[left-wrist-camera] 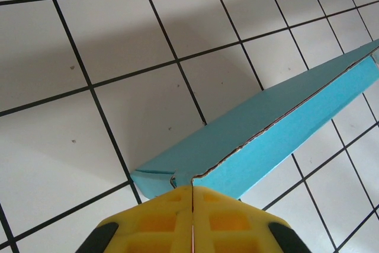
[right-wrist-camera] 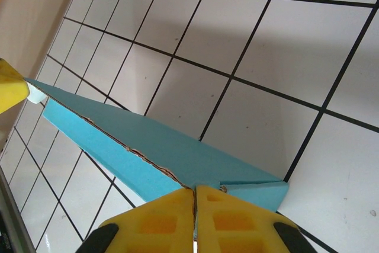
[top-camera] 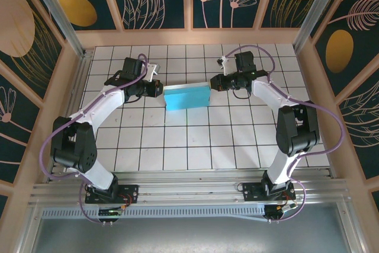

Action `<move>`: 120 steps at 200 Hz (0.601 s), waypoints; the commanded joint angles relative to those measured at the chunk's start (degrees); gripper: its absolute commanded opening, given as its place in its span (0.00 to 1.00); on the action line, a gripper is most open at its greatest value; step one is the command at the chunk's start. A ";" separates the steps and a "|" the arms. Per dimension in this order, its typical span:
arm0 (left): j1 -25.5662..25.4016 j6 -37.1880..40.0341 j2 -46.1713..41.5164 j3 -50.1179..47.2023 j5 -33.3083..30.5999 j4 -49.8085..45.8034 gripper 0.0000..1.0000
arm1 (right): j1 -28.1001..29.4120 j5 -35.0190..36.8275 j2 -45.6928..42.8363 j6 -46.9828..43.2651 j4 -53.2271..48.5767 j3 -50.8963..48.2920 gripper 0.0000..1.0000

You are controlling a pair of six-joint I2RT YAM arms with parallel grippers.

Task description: Fold the paper box

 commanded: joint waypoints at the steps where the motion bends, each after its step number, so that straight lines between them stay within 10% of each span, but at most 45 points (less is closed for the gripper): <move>1: -0.31 -1.42 0.15 -1.11 2.65 1.83 0.07 | 1.10 0.56 0.17 -0.35 -1.19 0.80 0.08; 120: -0.28 -4.34 2.02 -1.62 6.87 3.41 0.08 | 1.65 -0.13 0.11 2.37 0.97 -0.58 0.05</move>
